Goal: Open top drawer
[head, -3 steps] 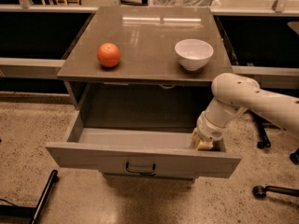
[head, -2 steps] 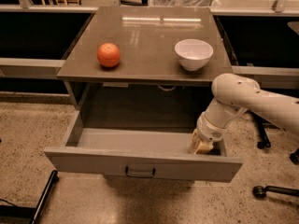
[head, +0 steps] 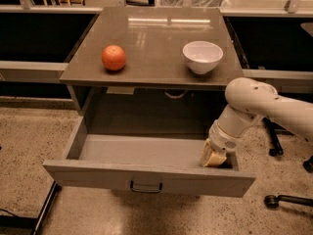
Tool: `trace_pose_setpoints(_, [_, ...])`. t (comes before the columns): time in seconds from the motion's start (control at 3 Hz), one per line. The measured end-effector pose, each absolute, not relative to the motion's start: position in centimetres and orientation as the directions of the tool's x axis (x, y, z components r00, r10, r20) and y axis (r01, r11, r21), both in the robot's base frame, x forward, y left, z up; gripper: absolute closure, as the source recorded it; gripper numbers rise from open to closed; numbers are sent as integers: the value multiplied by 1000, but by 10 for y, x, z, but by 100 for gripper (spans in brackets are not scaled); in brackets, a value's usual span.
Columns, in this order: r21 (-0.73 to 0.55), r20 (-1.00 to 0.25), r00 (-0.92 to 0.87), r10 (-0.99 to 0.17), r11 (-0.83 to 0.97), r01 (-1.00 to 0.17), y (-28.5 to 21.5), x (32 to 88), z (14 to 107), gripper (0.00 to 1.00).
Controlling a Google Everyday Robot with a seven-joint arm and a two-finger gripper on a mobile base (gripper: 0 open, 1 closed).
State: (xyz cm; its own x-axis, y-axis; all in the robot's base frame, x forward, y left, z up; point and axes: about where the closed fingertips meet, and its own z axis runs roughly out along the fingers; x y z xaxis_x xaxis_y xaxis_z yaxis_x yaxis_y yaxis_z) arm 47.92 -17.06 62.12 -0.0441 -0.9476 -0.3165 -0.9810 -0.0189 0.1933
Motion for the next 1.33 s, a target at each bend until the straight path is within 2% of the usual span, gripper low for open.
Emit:
trace_pose_setpoints(0.33, [212,-324,-97,-941,28,-977,-172,457,631,98])
trace_pose_setpoints(0.67, [211,-336,-143,-931,73,-975,-170,435,648,98])
trace_pose_setpoints(1.0, [135,-359,-121,-926,77,-988,-173,438,680,97])
trace_pose_setpoints(1.33, [2,-344,-57,-937,60,-998,-177,461,738,83])
